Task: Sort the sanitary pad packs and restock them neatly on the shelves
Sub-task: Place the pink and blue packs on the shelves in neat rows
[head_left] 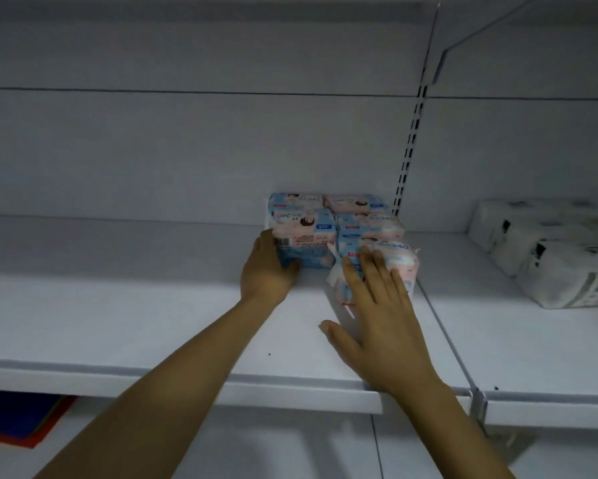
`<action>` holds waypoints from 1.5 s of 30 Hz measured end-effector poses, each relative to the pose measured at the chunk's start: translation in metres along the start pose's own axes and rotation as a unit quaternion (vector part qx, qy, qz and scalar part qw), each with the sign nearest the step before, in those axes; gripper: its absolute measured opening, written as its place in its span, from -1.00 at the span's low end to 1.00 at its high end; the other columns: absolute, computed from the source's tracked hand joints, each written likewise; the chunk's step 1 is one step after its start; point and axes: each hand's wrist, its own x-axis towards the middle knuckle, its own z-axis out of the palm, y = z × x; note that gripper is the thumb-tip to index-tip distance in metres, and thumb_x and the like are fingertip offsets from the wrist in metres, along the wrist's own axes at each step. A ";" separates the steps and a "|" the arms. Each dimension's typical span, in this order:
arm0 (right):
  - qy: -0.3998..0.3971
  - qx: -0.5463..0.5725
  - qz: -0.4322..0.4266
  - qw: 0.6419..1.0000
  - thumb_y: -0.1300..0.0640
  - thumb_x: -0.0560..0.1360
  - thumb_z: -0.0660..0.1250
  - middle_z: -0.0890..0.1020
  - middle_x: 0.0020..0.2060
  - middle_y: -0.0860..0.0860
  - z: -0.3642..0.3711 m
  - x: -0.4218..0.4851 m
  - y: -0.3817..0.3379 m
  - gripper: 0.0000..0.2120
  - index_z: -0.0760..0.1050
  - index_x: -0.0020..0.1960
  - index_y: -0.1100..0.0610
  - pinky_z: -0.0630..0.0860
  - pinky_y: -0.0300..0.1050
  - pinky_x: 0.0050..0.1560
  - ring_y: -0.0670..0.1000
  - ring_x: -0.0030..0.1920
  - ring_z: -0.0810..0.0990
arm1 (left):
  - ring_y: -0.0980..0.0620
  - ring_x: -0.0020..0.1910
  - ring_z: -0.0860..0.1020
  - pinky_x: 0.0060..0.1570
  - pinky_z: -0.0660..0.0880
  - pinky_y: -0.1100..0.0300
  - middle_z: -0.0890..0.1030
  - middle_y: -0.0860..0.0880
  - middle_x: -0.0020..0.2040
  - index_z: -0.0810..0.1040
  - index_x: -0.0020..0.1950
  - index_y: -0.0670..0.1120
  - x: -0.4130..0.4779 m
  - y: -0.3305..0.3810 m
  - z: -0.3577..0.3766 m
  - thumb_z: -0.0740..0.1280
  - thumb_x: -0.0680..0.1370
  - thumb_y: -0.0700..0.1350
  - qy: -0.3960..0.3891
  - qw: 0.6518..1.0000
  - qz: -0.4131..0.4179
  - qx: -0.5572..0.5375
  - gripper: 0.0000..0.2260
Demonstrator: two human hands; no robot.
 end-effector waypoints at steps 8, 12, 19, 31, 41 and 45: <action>0.110 -0.002 -0.073 0.991 -0.10 0.51 0.19 0.36 0.43 0.15 -0.011 0.007 -0.080 -0.40 0.20 0.47 0.16 0.04 -0.02 0.48 0.09 0.45 0.23 | 0.09 0.39 0.34 0.25 0.28 0.33 0.31 0.03 0.49 0.14 0.54 -0.01 -0.058 0.001 -0.085 0.37 0.54 -0.10 -0.055 0.986 0.158 0.000 -0.36; 0.135 0.099 -0.110 0.980 0.07 0.50 0.32 0.39 0.41 0.16 0.010 0.028 -0.182 -0.40 0.23 0.47 0.19 0.12 -0.05 0.47 0.09 0.45 0.27 | 0.02 0.52 0.17 0.46 0.21 0.02 0.18 -0.01 0.55 0.15 0.55 -0.06 -0.087 -0.053 -0.176 0.33 0.54 0.02 0.008 0.955 0.277 0.109 -0.36; 0.018 0.244 -0.176 0.954 0.08 0.47 0.31 0.30 0.47 0.09 0.098 0.008 -0.372 -0.37 0.21 0.49 0.16 0.17 0.03 0.47 0.01 0.49 0.18 | 0.01 0.55 0.08 0.47 0.14 0.01 0.13 -0.03 0.56 0.07 0.55 -0.07 -0.171 -0.216 -0.349 0.31 0.53 0.00 0.119 0.947 0.183 0.237 -0.33; -0.451 0.313 -0.135 0.825 0.02 0.54 0.30 0.50 0.14 -0.27 0.329 -0.156 -0.474 -0.76 0.47 0.19 -0.16 0.30 -0.42 0.19 -0.30 0.15 0.42 | 0.21 0.46 0.12 0.42 0.16 0.25 0.28 0.03 0.43 0.17 0.53 -0.01 -0.353 -0.501 -0.352 0.21 0.57 0.16 0.170 0.954 -0.202 0.140 -0.42; -0.692 0.139 0.121 0.698 0.12 0.58 0.28 0.59 -0.07 -0.01 0.656 -0.364 -0.405 -0.89 0.54 0.06 0.11 0.52 -0.26 -0.06 -0.09 -0.14 0.54 | 0.12 0.46 0.19 0.34 0.10 0.31 0.19 0.09 0.50 0.11 0.55 0.00 -0.510 -0.734 -0.120 0.32 0.54 -0.01 0.059 0.864 -0.500 -0.002 -0.37; -0.692 0.137 0.282 0.650 -0.02 0.53 0.35 0.58 -0.04 0.03 0.790 -0.427 -0.404 -0.65 0.48 0.21 0.16 0.57 0.01 0.12 0.04 -0.01 0.59 | 0.03 0.42 0.32 0.30 0.21 0.28 0.26 0.02 0.51 0.14 0.54 0.00 -0.526 -0.805 -0.032 0.31 0.56 -0.02 0.018 0.839 -0.542 -0.042 -0.40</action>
